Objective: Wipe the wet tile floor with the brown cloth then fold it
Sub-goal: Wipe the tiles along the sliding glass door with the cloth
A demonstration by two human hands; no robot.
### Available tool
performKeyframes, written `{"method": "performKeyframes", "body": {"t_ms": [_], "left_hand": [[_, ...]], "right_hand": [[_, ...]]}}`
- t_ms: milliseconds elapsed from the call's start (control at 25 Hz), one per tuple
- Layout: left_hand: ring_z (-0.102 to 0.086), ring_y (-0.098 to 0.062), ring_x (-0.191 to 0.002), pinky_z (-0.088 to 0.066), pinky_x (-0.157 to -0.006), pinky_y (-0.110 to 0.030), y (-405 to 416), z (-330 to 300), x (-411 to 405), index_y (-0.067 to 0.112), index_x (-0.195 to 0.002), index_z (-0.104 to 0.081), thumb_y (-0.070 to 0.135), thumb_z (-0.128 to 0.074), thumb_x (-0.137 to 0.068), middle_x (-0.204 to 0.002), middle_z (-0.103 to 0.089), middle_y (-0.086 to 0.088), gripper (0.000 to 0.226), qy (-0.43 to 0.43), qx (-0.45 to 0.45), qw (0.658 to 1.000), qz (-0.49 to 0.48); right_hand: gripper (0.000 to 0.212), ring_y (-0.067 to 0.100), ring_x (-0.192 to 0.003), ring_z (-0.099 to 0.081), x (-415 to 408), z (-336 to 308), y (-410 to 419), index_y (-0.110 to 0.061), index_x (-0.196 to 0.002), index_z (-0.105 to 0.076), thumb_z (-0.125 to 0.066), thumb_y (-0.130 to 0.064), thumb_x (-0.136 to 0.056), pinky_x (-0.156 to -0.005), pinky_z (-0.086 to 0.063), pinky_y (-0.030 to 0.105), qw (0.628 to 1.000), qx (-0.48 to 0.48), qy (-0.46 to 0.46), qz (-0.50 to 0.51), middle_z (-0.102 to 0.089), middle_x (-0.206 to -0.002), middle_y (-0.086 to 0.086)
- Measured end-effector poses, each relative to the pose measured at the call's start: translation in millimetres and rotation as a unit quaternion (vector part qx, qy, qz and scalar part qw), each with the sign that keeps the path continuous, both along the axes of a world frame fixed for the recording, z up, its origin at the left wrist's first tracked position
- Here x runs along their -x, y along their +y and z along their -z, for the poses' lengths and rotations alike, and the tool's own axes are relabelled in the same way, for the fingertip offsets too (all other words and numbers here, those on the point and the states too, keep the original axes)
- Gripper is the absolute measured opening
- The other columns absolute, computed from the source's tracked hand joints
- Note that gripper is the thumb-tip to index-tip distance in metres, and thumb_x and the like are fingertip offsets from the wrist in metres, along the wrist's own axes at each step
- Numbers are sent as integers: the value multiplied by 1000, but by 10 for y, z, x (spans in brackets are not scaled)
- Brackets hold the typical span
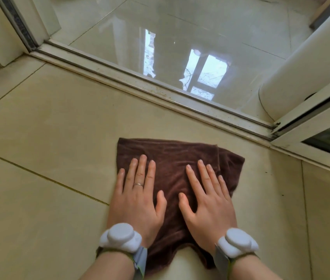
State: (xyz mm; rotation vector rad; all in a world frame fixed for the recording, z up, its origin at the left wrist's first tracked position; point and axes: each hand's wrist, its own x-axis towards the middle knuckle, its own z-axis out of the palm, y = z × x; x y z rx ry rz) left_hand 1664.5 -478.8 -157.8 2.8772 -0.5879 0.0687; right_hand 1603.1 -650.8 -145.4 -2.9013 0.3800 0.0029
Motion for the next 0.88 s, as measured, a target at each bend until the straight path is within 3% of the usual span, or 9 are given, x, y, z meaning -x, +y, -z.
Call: {"method": "performKeyframes", "body": {"t_ms": [160, 440, 720, 880], "left_hand": [[-23, -23, -154, -18, -123, -48, -65, -1, -2, 15, -157, -34, 46, -37, -93, -166, -27, -7, 72, 6, -9, 999, 35], [-24, -22, -154, -13, -124, -44, -545, 15, -701, 19, -158, -32, 51, -29, -93, -165, -29, -5, 73, 10, -20, 997, 67], [-16, -21, -156, -7, -126, -43, -1027, -8, -1221, 18, -160, -25, 54, -17, -90, -169, -18, -5, 79, 16, -27, 997, 65], [-12, -21, -157, -4, -127, -42, -1004, -62, -1111, 18, -161, -21, 54, -13, -91, -169, -15, -5, 80, 26, -40, 996, 73]], "right_hand": [[71, 13, -159, -9, 162, 20, -80, -39, -162, -24, -34, -63, -97, -128, -4, 37, 1000, 11, 7, 11, -16, -172, -6], [79, 9, -158, 10, -433, -77, -457, -46, -162, -6, -10, -71, -87, -128, 9, 34, 996, 5, 50, 68, 6, -173, -10], [72, 13, -159, 1, -863, -44, -776, -42, -163, -11, -22, -63, -96, -129, 6, 37, 996, 10, 38, 83, -1, -174, -9], [72, 13, -160, 3, -771, -33, -753, -41, -164, -9, -19, -63, -95, -130, 5, 39, 996, -1, 33, 86, 0, -174, -7]]}}
